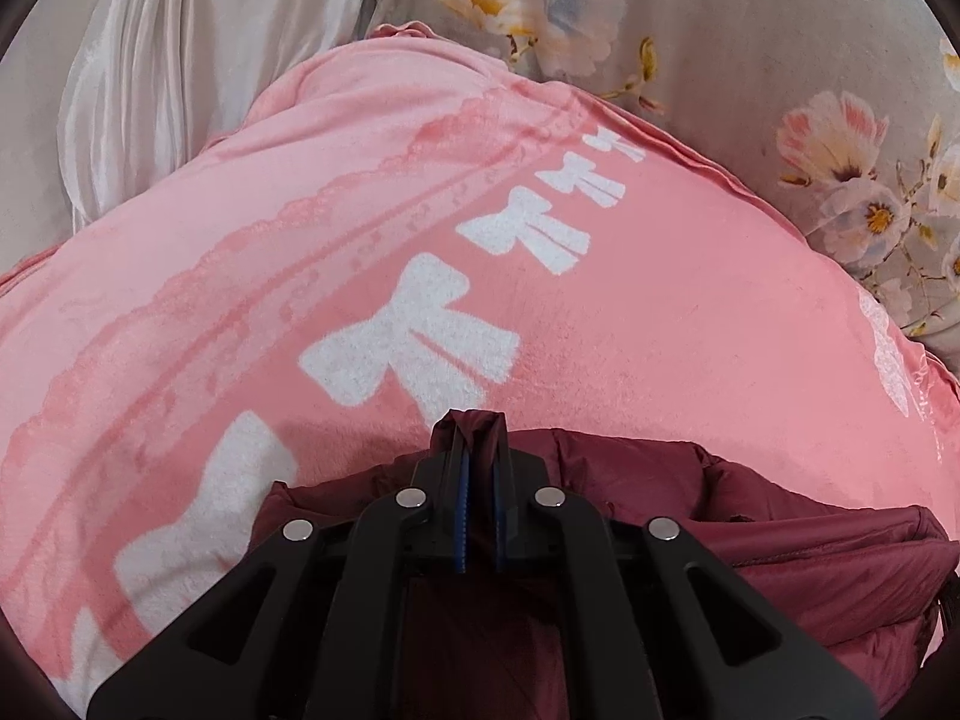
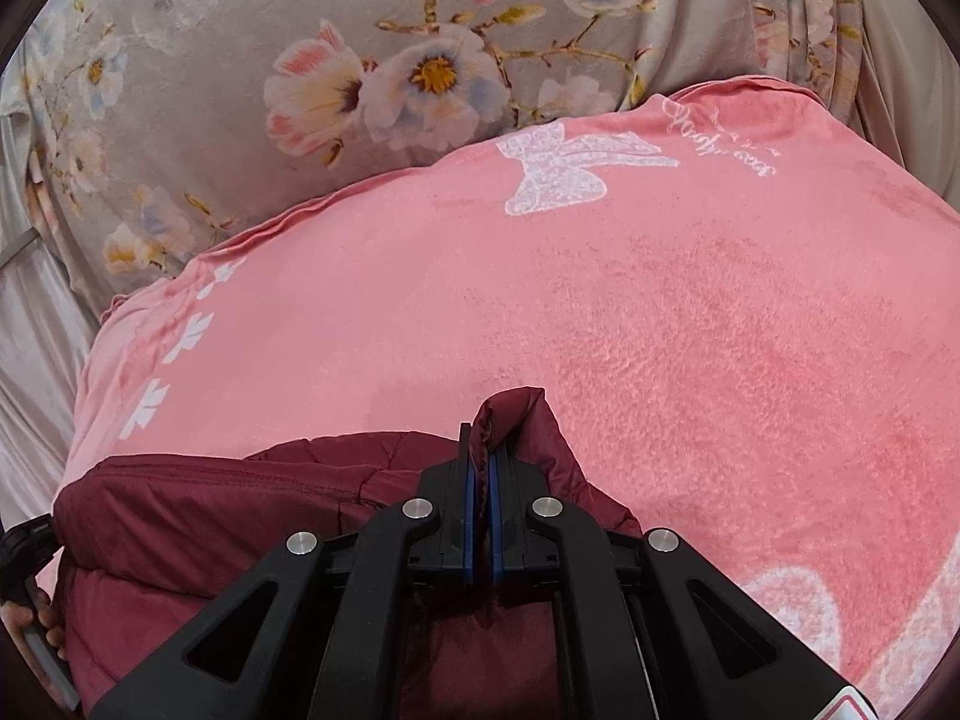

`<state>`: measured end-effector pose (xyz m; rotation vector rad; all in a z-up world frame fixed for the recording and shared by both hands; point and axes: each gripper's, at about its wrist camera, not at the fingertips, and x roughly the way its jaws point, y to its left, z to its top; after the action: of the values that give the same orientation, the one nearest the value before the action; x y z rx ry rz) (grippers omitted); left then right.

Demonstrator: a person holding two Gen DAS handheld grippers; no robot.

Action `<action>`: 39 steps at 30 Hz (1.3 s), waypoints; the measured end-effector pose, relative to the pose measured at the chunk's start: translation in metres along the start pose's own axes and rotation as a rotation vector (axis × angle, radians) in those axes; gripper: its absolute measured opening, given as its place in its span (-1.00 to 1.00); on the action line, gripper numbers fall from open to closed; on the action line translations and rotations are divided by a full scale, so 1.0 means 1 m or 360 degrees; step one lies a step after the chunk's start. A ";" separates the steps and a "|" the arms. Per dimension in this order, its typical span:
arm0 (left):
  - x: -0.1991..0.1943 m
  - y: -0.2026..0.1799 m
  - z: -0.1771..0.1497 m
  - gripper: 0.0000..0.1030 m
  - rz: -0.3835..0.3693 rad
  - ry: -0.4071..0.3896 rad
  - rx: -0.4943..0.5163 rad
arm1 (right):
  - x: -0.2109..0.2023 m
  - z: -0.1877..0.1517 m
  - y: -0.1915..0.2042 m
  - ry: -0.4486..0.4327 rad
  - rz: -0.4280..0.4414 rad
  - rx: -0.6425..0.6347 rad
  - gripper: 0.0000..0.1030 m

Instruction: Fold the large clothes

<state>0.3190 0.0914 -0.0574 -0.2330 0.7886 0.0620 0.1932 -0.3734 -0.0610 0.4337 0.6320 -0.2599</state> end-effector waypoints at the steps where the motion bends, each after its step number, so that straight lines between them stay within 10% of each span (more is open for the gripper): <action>1: 0.003 0.000 -0.001 -0.90 0.0002 0.0005 -0.0003 | 0.003 -0.001 0.000 0.0010 -0.0004 -0.0001 -0.95; 17: 0.024 0.005 -0.008 -0.75 -0.0036 0.0045 -0.0049 | 0.014 -0.004 -0.004 0.0072 -0.0010 0.0022 -0.88; 19: 0.020 0.012 -0.005 -0.60 -0.0071 0.0037 -0.0098 | -0.001 -0.001 -0.003 0.0002 0.0000 0.0023 -0.75; 22: -0.005 0.018 0.003 0.15 0.0024 -0.0073 -0.0141 | -0.048 0.005 0.005 -0.0222 0.0049 0.0014 -0.40; 26: -0.073 0.016 0.018 0.16 0.0010 -0.0342 -0.0102 | -0.086 0.009 0.038 -0.0311 0.0194 -0.0095 -0.50; 33: -0.104 -0.073 -0.007 0.11 -0.0316 -0.0240 0.0288 | -0.064 -0.025 0.130 -0.0066 0.0355 -0.0418 -0.94; 39: -0.062 -0.110 -0.044 0.00 -0.0305 -0.0023 0.0457 | -0.027 -0.049 0.162 0.0162 0.0342 -0.0557 -0.96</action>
<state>0.2607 -0.0238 -0.0229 -0.0350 0.7476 -0.2290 0.2057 -0.2049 -0.0295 0.1755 0.7089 0.0788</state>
